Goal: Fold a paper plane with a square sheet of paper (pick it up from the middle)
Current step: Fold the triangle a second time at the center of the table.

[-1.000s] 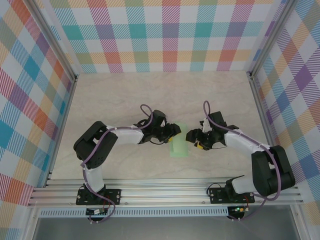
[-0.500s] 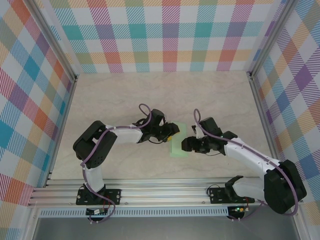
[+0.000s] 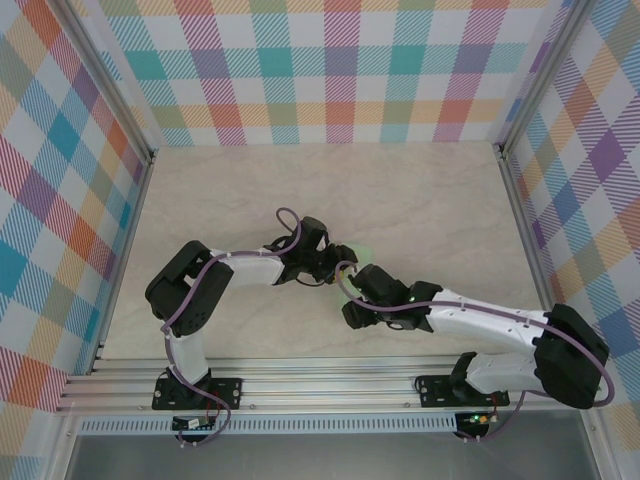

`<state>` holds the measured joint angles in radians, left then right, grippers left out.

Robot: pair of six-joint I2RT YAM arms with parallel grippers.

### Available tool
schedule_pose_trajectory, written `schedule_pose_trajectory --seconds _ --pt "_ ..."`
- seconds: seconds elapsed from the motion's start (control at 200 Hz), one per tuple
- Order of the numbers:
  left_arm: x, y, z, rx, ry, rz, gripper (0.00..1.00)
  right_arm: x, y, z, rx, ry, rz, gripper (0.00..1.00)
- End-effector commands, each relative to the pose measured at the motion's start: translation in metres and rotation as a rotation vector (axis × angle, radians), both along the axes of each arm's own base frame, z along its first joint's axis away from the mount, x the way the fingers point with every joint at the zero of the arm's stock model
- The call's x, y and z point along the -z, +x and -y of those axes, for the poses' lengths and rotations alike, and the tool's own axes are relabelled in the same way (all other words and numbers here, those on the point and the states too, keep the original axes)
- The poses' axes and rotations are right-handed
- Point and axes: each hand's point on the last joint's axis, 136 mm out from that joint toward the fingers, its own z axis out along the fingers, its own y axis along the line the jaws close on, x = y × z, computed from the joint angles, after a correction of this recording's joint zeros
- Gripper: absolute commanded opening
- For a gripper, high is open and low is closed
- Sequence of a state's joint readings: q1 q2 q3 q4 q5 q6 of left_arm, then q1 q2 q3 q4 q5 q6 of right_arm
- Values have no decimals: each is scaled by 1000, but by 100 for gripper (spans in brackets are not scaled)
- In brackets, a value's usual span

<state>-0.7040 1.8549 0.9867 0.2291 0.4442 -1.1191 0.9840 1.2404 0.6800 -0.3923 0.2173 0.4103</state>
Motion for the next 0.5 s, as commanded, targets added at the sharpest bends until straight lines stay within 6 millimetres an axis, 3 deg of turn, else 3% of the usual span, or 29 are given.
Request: schedule_pose_trajectory --seconds 0.0,0.495 --pt "-27 10 9 -4 -75 28 45 -9 15 -8 -8 -59 112 63" --pt "-28 9 11 -3 -94 16 44 -1 11 -31 -48 -165 176 65"
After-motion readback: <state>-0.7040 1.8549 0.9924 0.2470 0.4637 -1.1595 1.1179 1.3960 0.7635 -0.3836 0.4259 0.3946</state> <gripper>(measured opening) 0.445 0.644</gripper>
